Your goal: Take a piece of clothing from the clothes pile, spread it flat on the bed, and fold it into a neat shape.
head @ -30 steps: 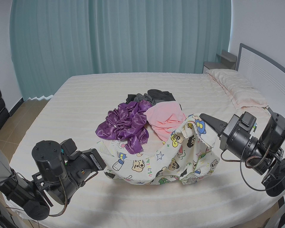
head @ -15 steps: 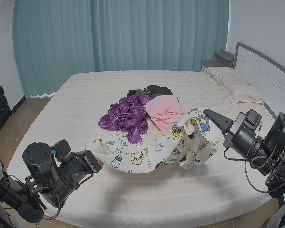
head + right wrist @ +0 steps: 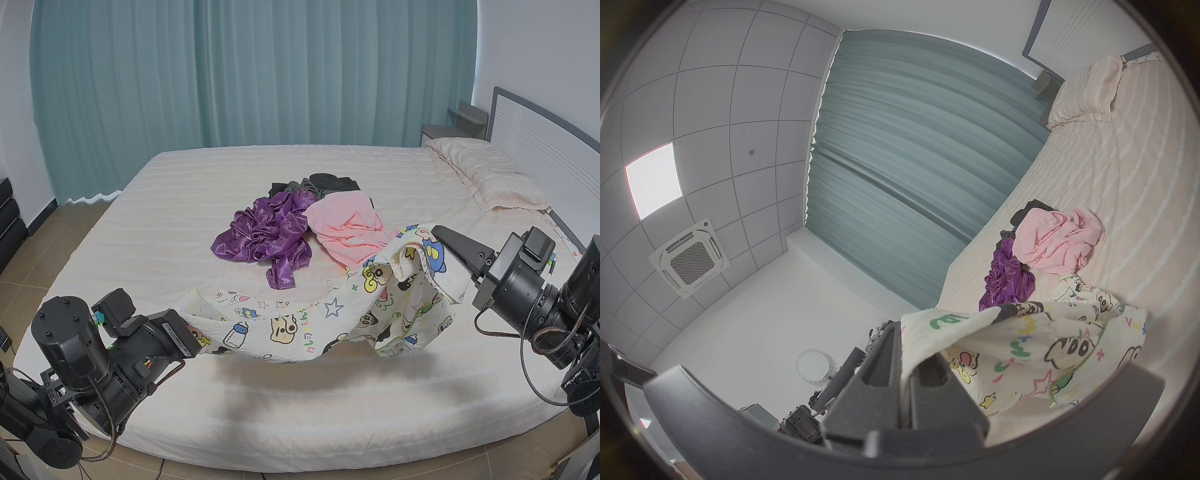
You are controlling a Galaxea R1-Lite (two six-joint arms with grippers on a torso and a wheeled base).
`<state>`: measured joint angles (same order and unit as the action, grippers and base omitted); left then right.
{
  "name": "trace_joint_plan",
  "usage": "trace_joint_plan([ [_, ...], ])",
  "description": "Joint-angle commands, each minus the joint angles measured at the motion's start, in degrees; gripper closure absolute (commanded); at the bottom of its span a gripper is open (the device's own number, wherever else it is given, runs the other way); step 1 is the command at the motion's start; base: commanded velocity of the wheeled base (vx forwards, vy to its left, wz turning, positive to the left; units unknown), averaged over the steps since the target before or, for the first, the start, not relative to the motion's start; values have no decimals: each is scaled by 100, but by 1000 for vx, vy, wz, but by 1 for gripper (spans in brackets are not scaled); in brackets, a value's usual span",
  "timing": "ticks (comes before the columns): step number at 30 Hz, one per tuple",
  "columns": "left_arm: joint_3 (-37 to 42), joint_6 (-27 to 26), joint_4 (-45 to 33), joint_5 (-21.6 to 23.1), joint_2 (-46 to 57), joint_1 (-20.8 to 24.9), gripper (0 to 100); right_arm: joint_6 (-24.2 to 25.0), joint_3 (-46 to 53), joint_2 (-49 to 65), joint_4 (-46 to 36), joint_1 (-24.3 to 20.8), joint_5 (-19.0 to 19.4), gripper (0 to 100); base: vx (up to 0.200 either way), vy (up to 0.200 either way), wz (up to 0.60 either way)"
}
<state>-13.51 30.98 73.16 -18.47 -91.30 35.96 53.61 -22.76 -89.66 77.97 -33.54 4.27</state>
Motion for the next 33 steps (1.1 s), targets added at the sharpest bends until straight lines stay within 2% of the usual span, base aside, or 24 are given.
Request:
trace_joint_plan([
  [1, 155, 5, 6, 19, 112, -1, 100, 0, 0, -34, -1, -4, 4, 100, 0, 200, 0],
  [33, 147, -101, -3, 54, 543, -10, 100, -97, -273, -51, -28, -127, 83, 100, 0, 200, 0],
])
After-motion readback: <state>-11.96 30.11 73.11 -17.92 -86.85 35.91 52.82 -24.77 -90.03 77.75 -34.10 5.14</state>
